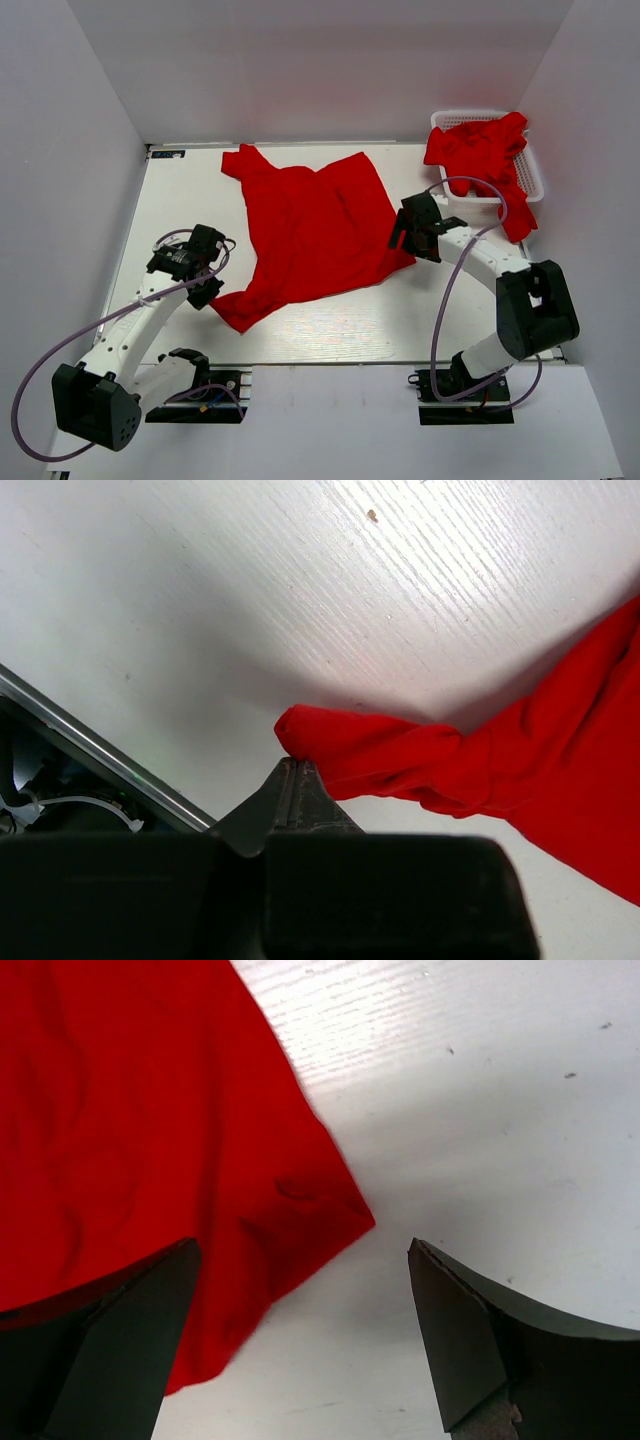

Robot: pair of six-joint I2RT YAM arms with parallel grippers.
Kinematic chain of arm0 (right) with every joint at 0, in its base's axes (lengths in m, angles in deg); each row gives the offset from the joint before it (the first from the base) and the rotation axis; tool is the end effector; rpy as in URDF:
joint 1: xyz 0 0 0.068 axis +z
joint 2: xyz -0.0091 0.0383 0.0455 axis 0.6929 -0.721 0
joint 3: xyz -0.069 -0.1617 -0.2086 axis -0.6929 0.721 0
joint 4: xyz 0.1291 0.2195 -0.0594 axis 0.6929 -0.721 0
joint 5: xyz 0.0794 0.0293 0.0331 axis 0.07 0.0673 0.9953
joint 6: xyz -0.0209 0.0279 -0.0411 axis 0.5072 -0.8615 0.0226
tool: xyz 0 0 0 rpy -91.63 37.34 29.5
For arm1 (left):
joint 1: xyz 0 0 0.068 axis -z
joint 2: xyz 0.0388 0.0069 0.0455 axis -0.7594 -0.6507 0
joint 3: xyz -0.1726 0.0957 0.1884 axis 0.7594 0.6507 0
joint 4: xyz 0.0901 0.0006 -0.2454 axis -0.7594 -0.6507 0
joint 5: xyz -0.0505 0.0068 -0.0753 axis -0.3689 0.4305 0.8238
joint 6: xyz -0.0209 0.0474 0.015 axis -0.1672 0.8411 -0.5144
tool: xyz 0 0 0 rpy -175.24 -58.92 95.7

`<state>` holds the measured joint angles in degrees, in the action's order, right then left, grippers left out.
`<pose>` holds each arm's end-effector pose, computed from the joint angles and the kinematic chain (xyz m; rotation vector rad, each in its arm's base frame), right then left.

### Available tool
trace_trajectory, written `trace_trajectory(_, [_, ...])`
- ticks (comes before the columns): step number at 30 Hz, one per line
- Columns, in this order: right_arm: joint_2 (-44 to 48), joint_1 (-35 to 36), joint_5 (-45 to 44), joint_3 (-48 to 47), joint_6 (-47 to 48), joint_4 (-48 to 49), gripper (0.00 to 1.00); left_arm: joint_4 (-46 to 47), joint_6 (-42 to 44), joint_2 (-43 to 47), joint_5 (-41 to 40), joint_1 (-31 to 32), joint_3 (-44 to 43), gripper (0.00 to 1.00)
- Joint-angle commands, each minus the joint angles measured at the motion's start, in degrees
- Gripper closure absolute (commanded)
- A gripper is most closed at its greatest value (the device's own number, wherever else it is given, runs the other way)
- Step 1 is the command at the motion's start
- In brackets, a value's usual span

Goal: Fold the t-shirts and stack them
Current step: Flatten out the tshirt

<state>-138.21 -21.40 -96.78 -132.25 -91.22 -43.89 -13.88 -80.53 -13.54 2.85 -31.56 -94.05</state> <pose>0.2821 0.1034 0.2039 0.3636 2.4269 -0.0306 0.1532 -0.0353 0.2518 -1.0673 2.5225 0.2386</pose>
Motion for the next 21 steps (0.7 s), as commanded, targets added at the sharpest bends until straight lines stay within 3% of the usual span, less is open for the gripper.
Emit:
trace_trajectory(1, [-2.2,-0.2,-1.3,-3.5,-4.9,1.7,0.10,0.3,-0.4,1.1,-0.6,-0.2,0.6,1.00])
trace_trajectory(9, [-5.8,-0.2,1.1,-5.5,-7.5,1.8,0.16,0.3,0.1,0.6,-1.1,-0.2,0.6,1.00])
trace_trajectory(18, [-8.1,-0.4,-0.8,-3.9,-8.6,-0.2,0.32,-0.2,0.1,0.6,-1.6,-0.2,0.6,1.00])
trace_trajectory(20, [-8.3,-0.3,-1.1,-3.2,-9.0,-0.2,0.63,-0.2,0.1,0.1,-1.6,-0.2,0.6,1.00])
trace_trajectory(21, [-8.3,-0.4,-1.3,-3.1,-9.2,-0.3,0.72,-0.2,0.1,0.1,-1.6,-0.2,0.6,1.00])
